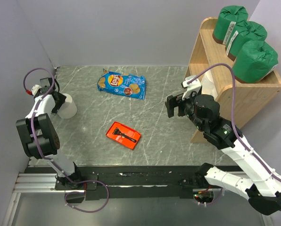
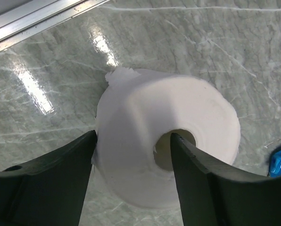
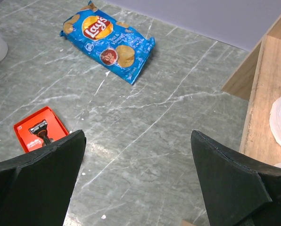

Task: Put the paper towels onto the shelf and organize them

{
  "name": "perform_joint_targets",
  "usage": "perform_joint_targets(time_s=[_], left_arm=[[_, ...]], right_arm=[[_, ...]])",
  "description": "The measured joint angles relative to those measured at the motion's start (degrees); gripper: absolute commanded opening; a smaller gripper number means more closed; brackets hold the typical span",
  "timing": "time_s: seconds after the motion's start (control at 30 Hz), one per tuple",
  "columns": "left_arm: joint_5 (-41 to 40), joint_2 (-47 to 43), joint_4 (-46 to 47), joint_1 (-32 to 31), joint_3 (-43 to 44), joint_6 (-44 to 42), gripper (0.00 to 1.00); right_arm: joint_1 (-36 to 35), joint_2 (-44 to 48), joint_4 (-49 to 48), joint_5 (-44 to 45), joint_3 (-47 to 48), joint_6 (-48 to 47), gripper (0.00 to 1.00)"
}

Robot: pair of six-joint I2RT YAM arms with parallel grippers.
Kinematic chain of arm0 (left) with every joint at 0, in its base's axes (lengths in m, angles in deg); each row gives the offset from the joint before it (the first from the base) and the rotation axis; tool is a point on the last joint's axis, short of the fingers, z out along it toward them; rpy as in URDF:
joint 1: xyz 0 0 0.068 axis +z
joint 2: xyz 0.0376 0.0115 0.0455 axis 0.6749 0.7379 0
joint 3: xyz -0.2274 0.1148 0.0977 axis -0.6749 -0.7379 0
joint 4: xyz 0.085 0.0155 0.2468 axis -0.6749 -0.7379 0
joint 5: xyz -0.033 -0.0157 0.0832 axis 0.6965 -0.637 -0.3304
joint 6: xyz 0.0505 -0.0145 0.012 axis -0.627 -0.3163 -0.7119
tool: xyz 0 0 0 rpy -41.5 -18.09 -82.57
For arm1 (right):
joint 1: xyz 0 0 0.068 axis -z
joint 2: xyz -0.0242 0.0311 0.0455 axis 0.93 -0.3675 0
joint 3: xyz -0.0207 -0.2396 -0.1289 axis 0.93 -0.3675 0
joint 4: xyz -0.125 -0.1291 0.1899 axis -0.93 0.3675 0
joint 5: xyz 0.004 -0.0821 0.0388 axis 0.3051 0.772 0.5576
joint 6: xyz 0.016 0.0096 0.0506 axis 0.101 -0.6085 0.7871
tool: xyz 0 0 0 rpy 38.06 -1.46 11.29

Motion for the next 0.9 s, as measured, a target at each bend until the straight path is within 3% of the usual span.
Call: perform_joint_targets(time_s=[0.1, 0.23, 0.37, 0.53, 0.67, 0.9], left_arm=[[0.3, 0.5, 0.5, 0.1, 0.0, -0.8, 0.49], [1.5, 0.6, 0.7, 0.3, 0.1, -2.4, 0.41], [4.2, 0.6, -0.8, 0.2, 1.4, -4.5, 0.36], [7.0, -0.2, -1.1, -2.4, 3.0, -7.2, 0.38], [9.7, -0.9, -2.5, -10.2, 5.9, -8.8, 0.38], [11.7, -0.9, -3.1, -31.8, 14.6, -9.9, 0.38]], right_arm=[[0.0, -0.2, 0.0, 0.1, 0.0, 0.0, 0.99], [0.0, -0.8, 0.1, 0.4, 0.0, 0.0, 1.0], [0.0, -0.7, 0.3, 0.5, 0.0, 0.0, 1.0], [0.0, -0.2, 0.3, 0.5, 0.0, 0.0, 0.99], [0.0, 0.6, 0.4, 1.1, 0.0, 0.0, 0.99], [0.0, 1.7, 1.5, 1.7, 0.0, 0.5, 0.99]])
